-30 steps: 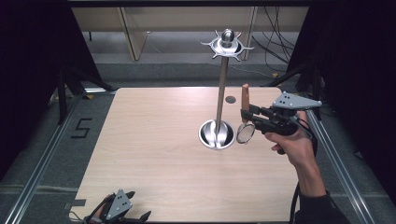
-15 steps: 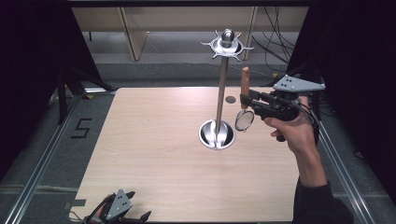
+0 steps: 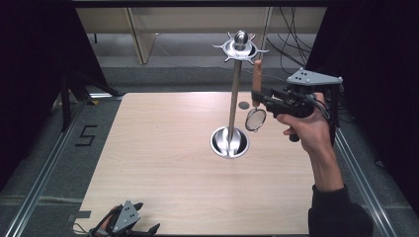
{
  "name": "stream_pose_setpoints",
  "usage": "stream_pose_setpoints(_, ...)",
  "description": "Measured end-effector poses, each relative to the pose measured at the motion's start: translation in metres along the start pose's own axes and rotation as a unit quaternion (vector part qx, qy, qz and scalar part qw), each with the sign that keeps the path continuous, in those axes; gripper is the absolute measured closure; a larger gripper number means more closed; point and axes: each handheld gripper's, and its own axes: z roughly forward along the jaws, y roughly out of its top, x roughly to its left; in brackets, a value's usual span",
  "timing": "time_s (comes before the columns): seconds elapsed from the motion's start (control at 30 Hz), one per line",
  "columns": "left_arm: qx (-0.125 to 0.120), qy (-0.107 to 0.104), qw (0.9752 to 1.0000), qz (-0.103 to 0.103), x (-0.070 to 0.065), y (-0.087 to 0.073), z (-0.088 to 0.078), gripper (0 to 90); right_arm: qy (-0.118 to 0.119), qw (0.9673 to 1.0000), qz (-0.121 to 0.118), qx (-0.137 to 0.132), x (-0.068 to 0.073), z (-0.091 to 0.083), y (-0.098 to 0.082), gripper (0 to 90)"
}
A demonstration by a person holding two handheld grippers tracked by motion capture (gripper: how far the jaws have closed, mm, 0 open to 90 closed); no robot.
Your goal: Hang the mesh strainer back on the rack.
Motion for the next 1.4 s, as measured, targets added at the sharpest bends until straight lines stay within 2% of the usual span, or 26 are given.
stream_pose_setpoints(0.03, -0.002, -0.001, 0.9999, -0.015, -0.002, -0.001, 0.000, 15.6, -0.002, 0.9999, 0.009, 0.005, 0.000, 0.001, 0.002, 68.9)
stream_pose_setpoints(0.07, -0.003, 0.000, 1.0000, 0.000, 0.000, 0.000, 0.000, 15.6, -0.005, 1.0000, 0.002, 0.000, -0.001, 0.002, 0.003, 68.9)
stream_pose_setpoints(0.1, -0.009, -0.003, 0.9996, -0.025, -0.003, -0.001, 0.002, 15.6, -0.003, 1.0000, 0.005, 0.004, -0.001, 0.003, 0.004, 68.9)
stream_pose_setpoints(0.17, -0.005, 0.000, 1.0000, 0.000, 0.000, 0.000, 0.000, 15.6, -0.006, 1.0000, 0.001, 0.007, -0.002, 0.006, 0.005, 68.9)
stream_pose_setpoints(0.2, -0.002, 0.000, 1.0000, -0.003, 0.000, 0.000, 0.000, 15.6, -0.006, 1.0000, 0.002, 0.008, -0.001, 0.009, 0.006, 68.9)
stream_pose_setpoints(0.23, -0.008, -0.004, 0.9996, -0.027, -0.003, -0.001, 0.002, 15.6, -0.007, 0.9999, 0.005, 0.008, -0.001, 0.010, 0.006, 68.9)
stream_pose_setpoints(0.27, -0.007, -0.003, 0.9996, -0.026, -0.003, -0.001, 0.002, 15.6, -0.005, 0.9999, -0.001, 0.009, -0.002, 0.011, 0.007, 68.9)
stream_pose_setpoints(0.3, -0.005, -0.002, 0.9998, -0.019, -0.002, -0.001, 0.001, 15.6, -0.008, 0.9997, 0.013, 0.016, 0.000, 0.011, 0.007, 68.9)
stream_pose_setpoints(0.33, -0.003, 0.000, 1.0000, -0.002, -0.001, 0.000, 0.000, 15.6, -0.012, 0.9999, 0.003, 0.011, -0.002, 0.013, 0.008, 68.9)
stream_pose_setpoints(0.37, 0.000, -0.001, 0.9999, -0.017, -0.002, 0.000, 0.000, 15.6, -0.011, 0.9998, 0.005, 0.012, -0.003, 0.014, 0.008, 68.9)
stream_pose_setpoints(0.4, 0.002, 0.000, 1.0000, 0.003, 0.000, 0.000, -0.001, 15.6, -0.013, 0.9998, 0.004, 0.015, -0.003, 0.015, 0.009, 68.9)
stream_pose_setpoints(0.47, -0.008, 0.000, 0.9998, -0.017, -0.003, 0.000, 0.001, 15.6, -0.013, 0.9998, 0.009, 0.015, -0.003, 0.016, 0.009, 68.9)
stream_pose_setpoints(0.53, 0.006, 0.000, 1.0000, 0.000, 0.000, 0.000, -0.001, 15.6, -0.015, 0.9997, 0.008, 0.020, -0.003, 0.016, 0.010, 68.9)
stream_pose_setpoints(0.6, -0.006, -0.001, 0.9999, -0.013, -0.002, 0.000, 0.001, 15.6, -0.019, 0.9997, 0.007, 0.016, -0.004, 0.017, 0.010, 68.9)
stream_pose_setpoints(0.67, 0.003, -0.001, 1.0000, -0.001, 0.000, 0.000, 0.000, 15.6, -0.017, 0.9996, 0.005, 0.020, -0.004, 0.018, 0.011, 68.9)
stream_pose_setpoints(0.73, -0.009, -0.004, 0.9995, -0.031, -0.004, -0.001, 0.002, 15.6, -0.018, 0.9996, 0.006, 0.022, -0.004, 0.019, 0.011, 68.9)
stream_pose_setpoints(0.83, 0.009, -0.002, 0.9999, 0.003, 0.000, 0.000, -0.002, 15.6, -0.018, 0.9994, 0.012, 0.029, -0.004, 0.022, 0.009, 68.9)
stream_pose_setpoints(0.9, 0.012, 0.000, 0.9999, 0.011, 0.001, 0.001, -0.001, 15.6, -0.018, 0.9994, 0.009, 0.029, -0.004, 0.024, 0.008, 68.9)
stream_pose_setpoints(0.97, 0.009, 0.000, 1.0000, -0.003, -0.001, 0.000, -0.001, 15.6, -0.015, 0.9994, 0.005, 0.029, -0.005, 0.025, 0.007, 68.9)
stream_pose_setpoints(1.03, 0.011, -0.001, 0.9999, 0.000, 0.000, 0.000, -0.001, 15.6, -0.010, 0.9996, 0.005, 0.027, -0.005, 0.025, 0.006, 68.9)
stream_pose_setpoints(1.07, 0.011, 0.001, 0.9998, 0.017, 0.002, 0.001, -0.001, 15.6, -0.012, 0.9995, 0.007, 0.028, -0.005, 0.025, 0.006, 68.9)
stream_pose_setpoints(1.1, 0.009, -0.001, 1.0000, -0.004, -0.001, 0.000, -0.001, 15.6, -0.013, 0.9996, 0.003, 0.024, -0.006, 0.025, 0.006, 68.9)
stream_pose_setpoints(1.17, 0.004, -0.006, 0.9999, -0.014, -0.002, -0.001, 0.000, 15.6, -0.014, 0.9994, 0.013, 0.029, -0.004, 0.024, 0.006, 68.9)
stream_pose_setpoints(1.27, 0.006, -0.006, 0.9999, -0.012, -0.002, -0.001, 0.000, 15.6, -0.012, 0.9996, 0.008, 0.023, -0.005, 0.024, 0.004, 68.7)
stream_pose_setpoints(1.37, 0.002, -0.005, 0.9998, -0.020, -0.004, -0.001, 0.001, 15.6, -0.007, 0.9992, 0.032, 0.022, -0.004, 0.025, 0.003, 66.8)
stream_pose_setpoints(1.4, 0.003, -0.004, 0.9999, -0.016, -0.003, -0.001, 0.000, 15.6, -0.008, 0.9994, 0.025, 0.021, -0.005, 0.026, 0.003, 66.2)
